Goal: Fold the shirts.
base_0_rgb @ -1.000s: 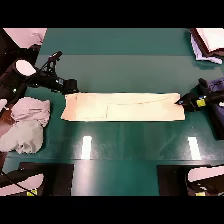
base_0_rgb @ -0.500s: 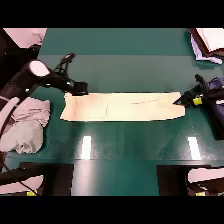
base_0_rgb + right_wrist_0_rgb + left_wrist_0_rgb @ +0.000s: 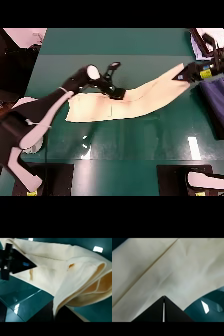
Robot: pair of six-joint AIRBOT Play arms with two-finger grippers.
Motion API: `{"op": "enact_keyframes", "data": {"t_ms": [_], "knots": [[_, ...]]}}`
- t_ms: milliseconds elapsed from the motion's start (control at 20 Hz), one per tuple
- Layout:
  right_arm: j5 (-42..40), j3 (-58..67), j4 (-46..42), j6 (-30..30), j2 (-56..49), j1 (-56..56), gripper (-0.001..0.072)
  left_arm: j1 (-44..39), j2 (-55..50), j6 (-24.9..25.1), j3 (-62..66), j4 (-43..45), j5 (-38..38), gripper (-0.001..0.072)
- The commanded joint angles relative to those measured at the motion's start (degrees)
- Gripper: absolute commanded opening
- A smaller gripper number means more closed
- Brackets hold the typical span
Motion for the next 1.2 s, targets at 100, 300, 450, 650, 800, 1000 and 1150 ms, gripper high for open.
{"op": "enact_keyframes", "data": {"t_ms": [100,300,450,650,800,1000,1150], "knots": [[0.61,12.15,-0.02,4.81,0.55,9.77,0.0015,-3.37,-7.85,-0.94,4.83,-1.16,1.33,0.0022],[-0.20,16.35,-0.11,4.96,0.52,13.38,0.0015,-3.37,-7.96,-0.92,4.87,-0.94,1.38,0.0022],[-1.36,16.61,-0.11,4.92,0.48,14.43,0.0016,-2.97,-7.91,-0.74,6.69,-0.44,-1.99,0.0022],[-1.49,16.59,-0.11,4.70,-0.02,15.76,0.0015,-0.33,-7.45,-0.76,12.79,0.35,-8.66,0.0021],[-1.66,16.61,0.00,4.26,-1.44,18.69,0.0015,3.21,-2.10,-0.81,13.05,4.55,-9.16,0.0022],[-5.99,16.61,0.02,2.08,-5.01,26.21,0.0016,11.85,8.22,-0.72,13.05,15.93,-14.38,0.0022],[-13.46,16.61,0.04,0.00,-9.29,35.58,0.0018,20.85,16.44,-0.66,13.05,23.93,-18.23,0.0023]]}}
